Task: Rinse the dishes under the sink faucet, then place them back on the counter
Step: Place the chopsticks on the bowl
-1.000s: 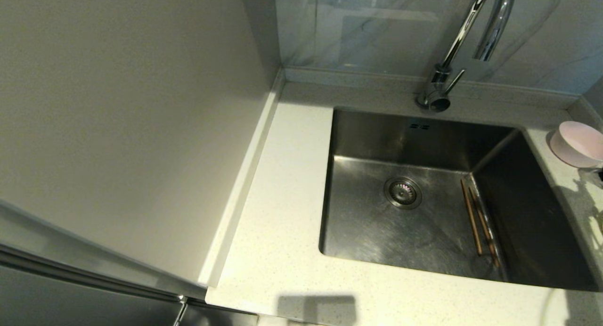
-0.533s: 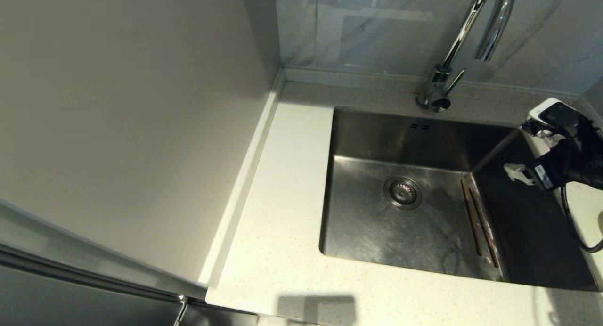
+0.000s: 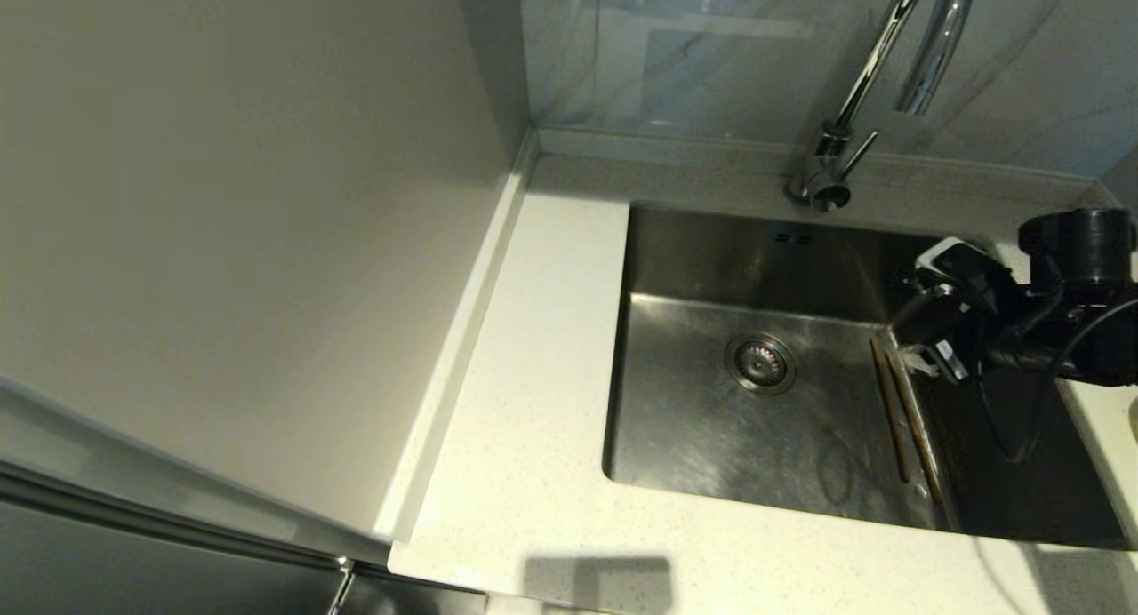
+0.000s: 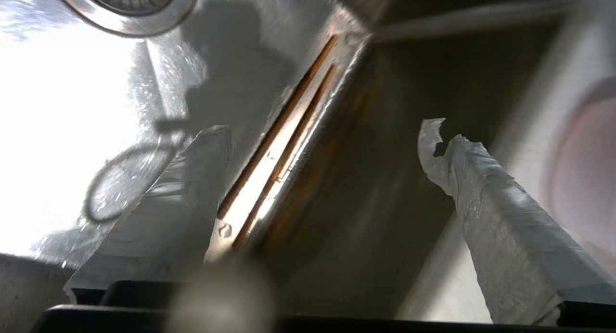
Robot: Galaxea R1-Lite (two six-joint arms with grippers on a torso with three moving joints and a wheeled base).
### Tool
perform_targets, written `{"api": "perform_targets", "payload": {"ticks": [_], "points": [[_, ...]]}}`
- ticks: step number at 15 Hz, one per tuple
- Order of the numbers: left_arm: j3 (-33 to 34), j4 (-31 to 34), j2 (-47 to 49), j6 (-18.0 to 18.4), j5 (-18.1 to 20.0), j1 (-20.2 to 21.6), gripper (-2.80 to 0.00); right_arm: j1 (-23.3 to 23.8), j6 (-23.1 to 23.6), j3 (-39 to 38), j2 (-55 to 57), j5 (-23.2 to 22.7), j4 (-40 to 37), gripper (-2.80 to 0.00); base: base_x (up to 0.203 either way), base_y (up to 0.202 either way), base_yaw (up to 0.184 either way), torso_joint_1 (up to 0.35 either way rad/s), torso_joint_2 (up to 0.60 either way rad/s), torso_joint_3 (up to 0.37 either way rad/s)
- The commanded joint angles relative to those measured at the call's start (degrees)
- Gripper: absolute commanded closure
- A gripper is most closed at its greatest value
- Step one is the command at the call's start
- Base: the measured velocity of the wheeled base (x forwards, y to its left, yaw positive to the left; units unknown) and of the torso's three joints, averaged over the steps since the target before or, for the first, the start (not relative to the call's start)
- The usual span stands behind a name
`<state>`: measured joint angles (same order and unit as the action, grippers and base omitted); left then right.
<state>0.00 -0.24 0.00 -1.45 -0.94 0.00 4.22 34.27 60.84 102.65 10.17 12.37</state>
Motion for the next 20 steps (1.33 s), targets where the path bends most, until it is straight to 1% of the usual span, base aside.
{"api": "perform_targets", "payload": {"ticks": [1,2,3,4,5,7,8,9,11,13,16,20], "points": [[0.0,0.0,-0.2,0.0,0.0,0.0,0.0,0.0,-0.3,4.6,6.0,1.1,-1.3,-2.8,0.0,0.0,0.0,0.0,0.0,0.0],[0.0,0.0,-0.2,0.0,0.0,0.0,0.0,0.0,-1.4,7.7,7.2,1.9,-5.0,-2.8,0.0,0.0,0.0,0.0,0.0,0.0],[0.0,0.0,-0.2,0.0,0.0,0.0,0.0,0.0,-3.6,11.5,8.3,3.0,-10.6,-2.8,0.0,0.0,0.0,0.0,0.0,0.0],[0.0,0.0,-0.2,0.0,0.0,0.0,0.0,-0.4,-7.1,16.0,9.4,3.8,-17.3,-2.8,0.0,0.0,0.0,0.0,0.0,0.0],[0.0,0.0,-0.2,0.0,0.0,0.0,0.0,-0.8,-11.2,20.8,10.8,4.3,-24.4,-2.8,0.0,0.0,0.0,0.0,0.0,0.0],[0.0,0.0,-0.2,0.0,0.0,0.0,0.0,-1.6,-21.0,30.9,15.1,5.1,-38.5,-2.8,0.0,0.0,0.0,0.0,0.0,0.0],[0.0,0.0,-0.2,0.0,0.0,0.0,0.0,-1.8,-25.6,34.2,17.7,5.3,-43.2,-2.8,0.0,0.0,0.0,0.0,0.0,0.0],[0.0,0.0,-0.2,0.0,0.0,0.0,0.0,-2.0,-29.2,36.0,19.5,5.5,-45.8,-2.8,0.0,0.0,0.0,0.0,0.0,0.0],[0.0,0.0,-0.2,0.0,0.0,0.0,0.0,-2.1,-33.2,35.9,21.3,5.6,-46.5,-2.8,0.0,0.0,0.0,0.0,0.0,0.0],[0.0,0.0,-0.2,0.0,0.0,0.0,0.0,-2.0,-36.2,35.7,23.0,6.2,-46.4,-2.8,0.0,0.0,0.0,0.0,0.0,0.0],[0.0,0.0,-0.2,0.0,0.0,0.0,0.0,-1.7,-37.0,36.2,25.1,6.3,-45.7,-2.8,0.0,0.0,0.0,0.0,0.0,0.0],[0.0,0.0,-0.2,0.0,0.0,0.0,0.0,-0.8,-36.6,35.2,28.3,6.5,-37.1,-2.8,0.0,0.0,0.0,0.0,0.0,0.0]]}}
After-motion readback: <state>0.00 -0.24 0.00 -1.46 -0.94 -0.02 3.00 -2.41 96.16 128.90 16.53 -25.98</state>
